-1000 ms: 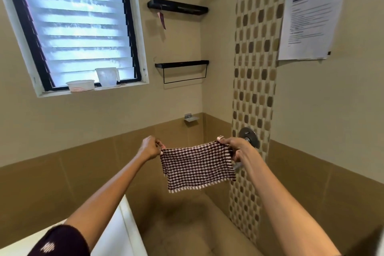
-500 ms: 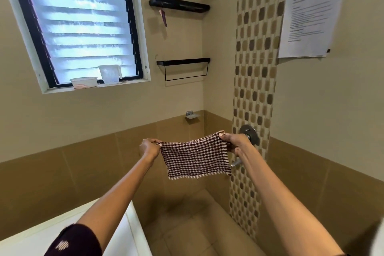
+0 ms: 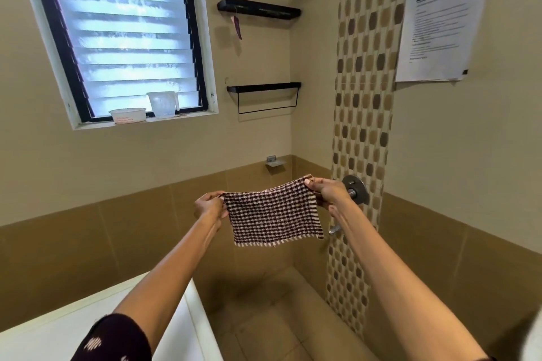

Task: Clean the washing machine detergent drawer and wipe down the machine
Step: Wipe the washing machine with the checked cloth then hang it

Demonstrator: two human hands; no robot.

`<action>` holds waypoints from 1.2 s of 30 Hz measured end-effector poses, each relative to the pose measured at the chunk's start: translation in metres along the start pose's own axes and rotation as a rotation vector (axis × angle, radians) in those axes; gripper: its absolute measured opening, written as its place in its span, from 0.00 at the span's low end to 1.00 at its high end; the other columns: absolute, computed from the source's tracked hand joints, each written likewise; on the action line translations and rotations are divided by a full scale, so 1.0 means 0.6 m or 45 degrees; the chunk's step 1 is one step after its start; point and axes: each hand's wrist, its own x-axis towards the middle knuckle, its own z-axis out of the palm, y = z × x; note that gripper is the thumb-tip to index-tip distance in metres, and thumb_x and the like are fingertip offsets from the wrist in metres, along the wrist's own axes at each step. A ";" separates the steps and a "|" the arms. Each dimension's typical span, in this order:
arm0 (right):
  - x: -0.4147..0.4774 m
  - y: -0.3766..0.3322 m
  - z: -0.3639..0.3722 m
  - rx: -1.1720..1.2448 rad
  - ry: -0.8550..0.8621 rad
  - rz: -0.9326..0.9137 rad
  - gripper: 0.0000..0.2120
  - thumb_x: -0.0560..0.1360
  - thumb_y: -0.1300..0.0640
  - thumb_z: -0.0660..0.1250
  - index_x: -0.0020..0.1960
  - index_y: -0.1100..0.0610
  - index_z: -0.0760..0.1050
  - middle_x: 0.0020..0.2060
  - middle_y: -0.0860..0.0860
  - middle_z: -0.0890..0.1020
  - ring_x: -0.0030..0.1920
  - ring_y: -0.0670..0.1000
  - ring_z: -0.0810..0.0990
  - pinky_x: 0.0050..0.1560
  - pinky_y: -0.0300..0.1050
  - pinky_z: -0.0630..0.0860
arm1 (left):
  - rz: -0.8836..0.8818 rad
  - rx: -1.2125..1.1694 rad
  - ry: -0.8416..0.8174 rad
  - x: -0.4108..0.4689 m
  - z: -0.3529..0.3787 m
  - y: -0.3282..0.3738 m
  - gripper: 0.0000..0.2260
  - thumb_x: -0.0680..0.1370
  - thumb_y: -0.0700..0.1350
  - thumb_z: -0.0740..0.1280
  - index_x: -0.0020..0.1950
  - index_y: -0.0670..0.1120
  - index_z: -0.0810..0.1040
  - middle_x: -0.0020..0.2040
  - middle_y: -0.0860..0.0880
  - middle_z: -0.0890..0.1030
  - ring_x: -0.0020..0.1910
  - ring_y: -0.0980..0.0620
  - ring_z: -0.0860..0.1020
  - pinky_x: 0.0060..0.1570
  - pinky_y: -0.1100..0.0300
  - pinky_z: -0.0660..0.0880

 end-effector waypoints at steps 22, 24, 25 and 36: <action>-0.014 0.039 -0.001 -0.090 0.255 -0.281 0.06 0.77 0.61 0.63 0.54 0.59 0.75 0.54 0.56 0.80 0.55 0.53 0.77 0.47 0.40 0.73 | 0.383 1.118 -0.286 -0.046 -0.036 0.047 0.10 0.78 0.36 0.63 0.38 0.38 0.79 0.39 0.48 0.79 0.30 0.58 0.69 0.25 0.68 0.67; -0.014 0.042 0.003 -0.128 0.235 -0.389 0.05 0.80 0.60 0.58 0.54 0.58 0.70 0.56 0.57 0.77 0.57 0.54 0.75 0.48 0.40 0.72 | 0.495 1.122 -0.240 -0.063 -0.022 0.044 0.15 0.78 0.35 0.60 0.31 0.42 0.72 0.35 0.46 0.76 0.32 0.54 0.71 0.29 0.67 0.73; -0.014 0.042 0.007 -0.155 0.229 -0.439 0.06 0.80 0.60 0.56 0.56 0.59 0.68 0.58 0.58 0.76 0.58 0.55 0.75 0.51 0.43 0.72 | 0.548 1.066 -0.199 -0.069 -0.016 0.044 0.15 0.78 0.34 0.57 0.32 0.42 0.72 0.40 0.42 0.77 0.39 0.49 0.75 0.41 0.62 0.76; -0.079 -0.029 0.094 0.421 0.493 -1.233 0.09 0.80 0.55 0.51 0.57 0.58 0.58 0.47 0.47 0.68 0.45 0.31 0.71 0.48 0.22 0.68 | 1.431 -0.322 0.319 -0.177 0.037 0.127 0.07 0.81 0.37 0.48 0.49 0.45 0.63 0.37 0.56 0.66 0.35 0.69 0.71 0.35 0.74 0.68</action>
